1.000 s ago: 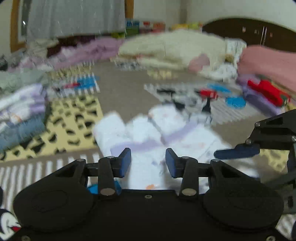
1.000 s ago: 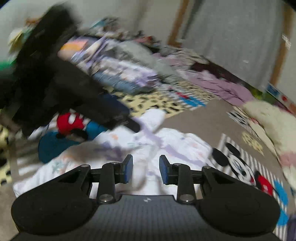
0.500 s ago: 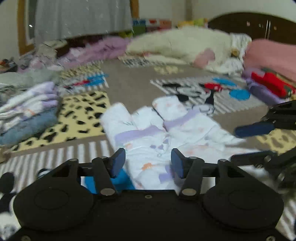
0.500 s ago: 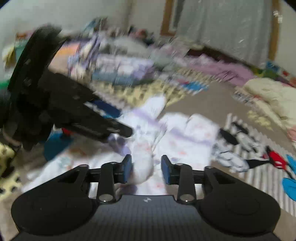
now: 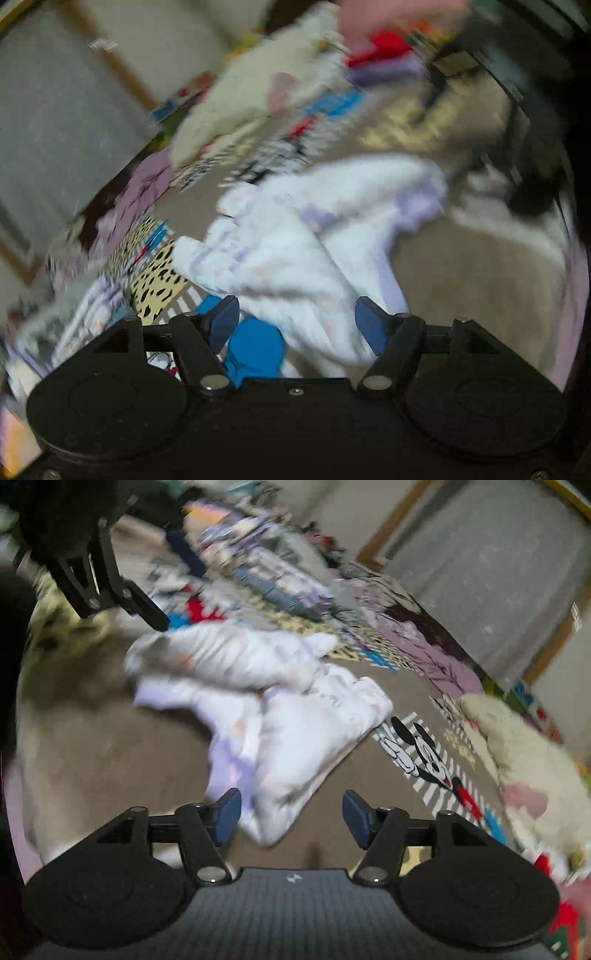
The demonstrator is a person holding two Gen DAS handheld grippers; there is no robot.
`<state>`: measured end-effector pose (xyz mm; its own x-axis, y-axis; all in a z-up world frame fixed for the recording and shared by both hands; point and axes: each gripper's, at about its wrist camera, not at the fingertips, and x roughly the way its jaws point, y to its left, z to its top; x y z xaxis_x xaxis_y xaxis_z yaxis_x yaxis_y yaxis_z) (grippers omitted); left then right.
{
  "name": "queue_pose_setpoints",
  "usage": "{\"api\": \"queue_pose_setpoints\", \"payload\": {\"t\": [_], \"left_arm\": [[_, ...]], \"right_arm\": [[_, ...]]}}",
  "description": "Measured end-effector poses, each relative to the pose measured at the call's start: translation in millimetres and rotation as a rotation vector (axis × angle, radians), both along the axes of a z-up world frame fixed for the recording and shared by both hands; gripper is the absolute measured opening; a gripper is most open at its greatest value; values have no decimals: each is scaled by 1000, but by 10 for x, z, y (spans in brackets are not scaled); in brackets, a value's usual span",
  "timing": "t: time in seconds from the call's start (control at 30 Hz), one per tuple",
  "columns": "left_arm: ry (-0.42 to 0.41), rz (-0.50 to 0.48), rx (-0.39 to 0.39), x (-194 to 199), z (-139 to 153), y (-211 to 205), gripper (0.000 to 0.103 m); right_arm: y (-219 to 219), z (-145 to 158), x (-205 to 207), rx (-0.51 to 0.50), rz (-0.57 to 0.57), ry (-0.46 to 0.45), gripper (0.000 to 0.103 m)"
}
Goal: Fold clothes
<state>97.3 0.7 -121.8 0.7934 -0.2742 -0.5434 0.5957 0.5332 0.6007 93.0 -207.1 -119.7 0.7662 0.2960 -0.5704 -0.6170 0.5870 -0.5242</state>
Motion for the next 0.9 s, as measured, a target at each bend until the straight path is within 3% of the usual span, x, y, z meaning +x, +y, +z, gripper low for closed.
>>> {"api": "queue_pose_setpoints", "payload": {"t": [0.17,0.27,0.37,0.5,0.57,0.63,0.77,0.83,0.9], "left_arm": [[-132,-106,319,-225,-472,-95,71],[-209,-160,394,-236,-606,-100,74],[-327,-203,439,-159,-681,-128,80],[-437,-270,504,-112,-716,-165,80],[-475,-296,498,-127,-719,-126,80],[-496,-313,502,-100,-761,-75,79],[-513,-323,486,-16,-757,-63,79],[-473,-317,452,13,-718,-116,71],[-449,-364,487,-18,-743,-110,62]], "right_arm": [[219,-308,-35,-223,51,-30,67],[236,-356,-28,-258,83,-82,71],[234,-408,-16,-296,116,-152,81],[248,-519,-51,-340,177,-320,80],[232,-549,-86,-346,199,-410,77],[198,-560,-121,-337,213,-480,77],[97,-645,-81,-343,253,-470,72],[94,-654,-66,-348,282,-503,72],[123,-645,-55,-352,317,-512,72]]}}
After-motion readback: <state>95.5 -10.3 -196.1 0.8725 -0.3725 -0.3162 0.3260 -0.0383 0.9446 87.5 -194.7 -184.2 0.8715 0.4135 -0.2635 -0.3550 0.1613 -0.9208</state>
